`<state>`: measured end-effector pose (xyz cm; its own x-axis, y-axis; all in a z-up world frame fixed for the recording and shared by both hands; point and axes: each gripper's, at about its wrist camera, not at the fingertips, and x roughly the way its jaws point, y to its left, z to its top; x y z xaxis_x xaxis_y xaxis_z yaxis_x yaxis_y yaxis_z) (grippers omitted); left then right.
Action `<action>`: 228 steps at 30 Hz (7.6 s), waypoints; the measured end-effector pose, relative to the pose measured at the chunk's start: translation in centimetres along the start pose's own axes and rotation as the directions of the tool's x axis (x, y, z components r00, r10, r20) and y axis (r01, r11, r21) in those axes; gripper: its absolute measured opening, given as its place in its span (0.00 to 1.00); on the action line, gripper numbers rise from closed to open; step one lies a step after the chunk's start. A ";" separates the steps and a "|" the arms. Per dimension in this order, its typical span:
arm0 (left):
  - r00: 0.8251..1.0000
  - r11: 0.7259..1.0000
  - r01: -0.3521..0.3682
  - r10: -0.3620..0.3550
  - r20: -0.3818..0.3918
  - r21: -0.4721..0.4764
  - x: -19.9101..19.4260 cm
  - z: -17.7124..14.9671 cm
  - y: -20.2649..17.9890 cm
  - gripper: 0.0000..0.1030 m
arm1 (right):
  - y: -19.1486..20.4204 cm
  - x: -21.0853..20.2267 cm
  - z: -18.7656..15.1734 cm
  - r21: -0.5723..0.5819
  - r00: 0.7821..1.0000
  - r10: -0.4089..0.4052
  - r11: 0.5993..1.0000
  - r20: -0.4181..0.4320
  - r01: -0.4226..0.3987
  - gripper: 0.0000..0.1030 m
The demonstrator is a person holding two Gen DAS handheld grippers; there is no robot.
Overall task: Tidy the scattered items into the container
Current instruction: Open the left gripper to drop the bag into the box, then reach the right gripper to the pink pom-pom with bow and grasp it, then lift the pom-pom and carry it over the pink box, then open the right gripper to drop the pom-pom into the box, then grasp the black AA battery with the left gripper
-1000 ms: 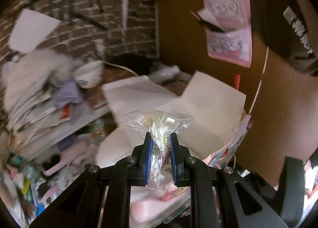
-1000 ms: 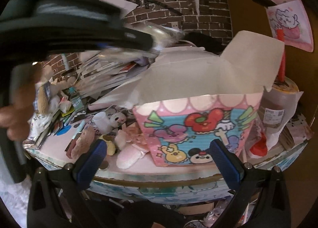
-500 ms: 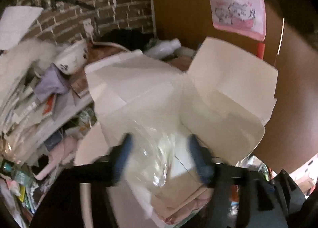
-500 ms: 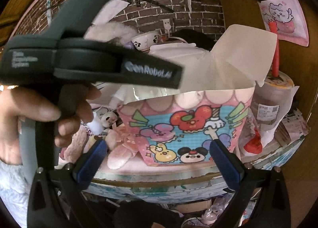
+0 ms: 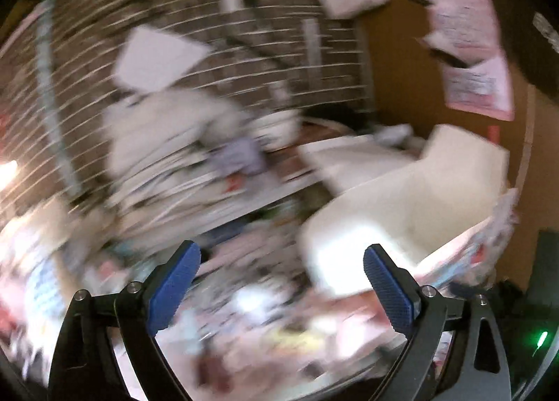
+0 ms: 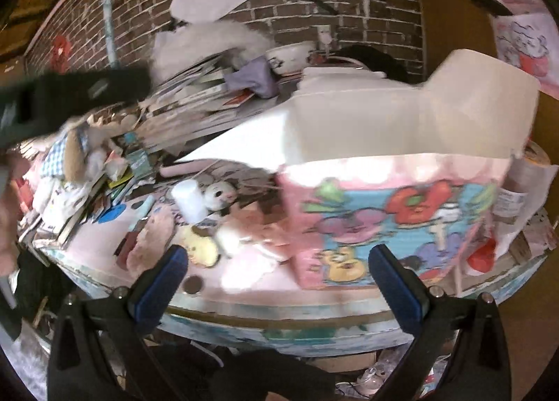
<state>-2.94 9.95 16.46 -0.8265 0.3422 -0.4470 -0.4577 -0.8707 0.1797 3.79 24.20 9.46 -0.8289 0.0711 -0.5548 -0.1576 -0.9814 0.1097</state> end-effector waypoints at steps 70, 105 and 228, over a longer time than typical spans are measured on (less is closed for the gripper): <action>0.979 0.956 -0.056 -0.006 -0.206 -0.289 3.8 -14.6 8.3 0.93 | 3.0 8.0 -5.3 -0.105 0.992 0.007 0.994 0.122 0.006 0.24; 0.974 0.953 -0.072 0.004 -0.224 -0.293 3.9 -14.7 8.6 0.93 | 6.2 2.9 -1.2 -0.216 0.934 0.242 0.958 0.262 -0.188 0.13; 0.973 0.952 -0.036 -0.036 -0.229 -0.304 9.0 -16.6 10.6 0.11 | 5.1 1.9 -4.1 -0.162 0.858 0.513 0.847 0.002 -0.506 1.00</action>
<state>-9.77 -2.02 -0.16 -0.7120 0.2836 -0.6423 -0.3066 -0.9486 -0.0791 3.61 18.61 5.57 -0.7936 -0.4423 -0.4178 0.3729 -0.8962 0.2404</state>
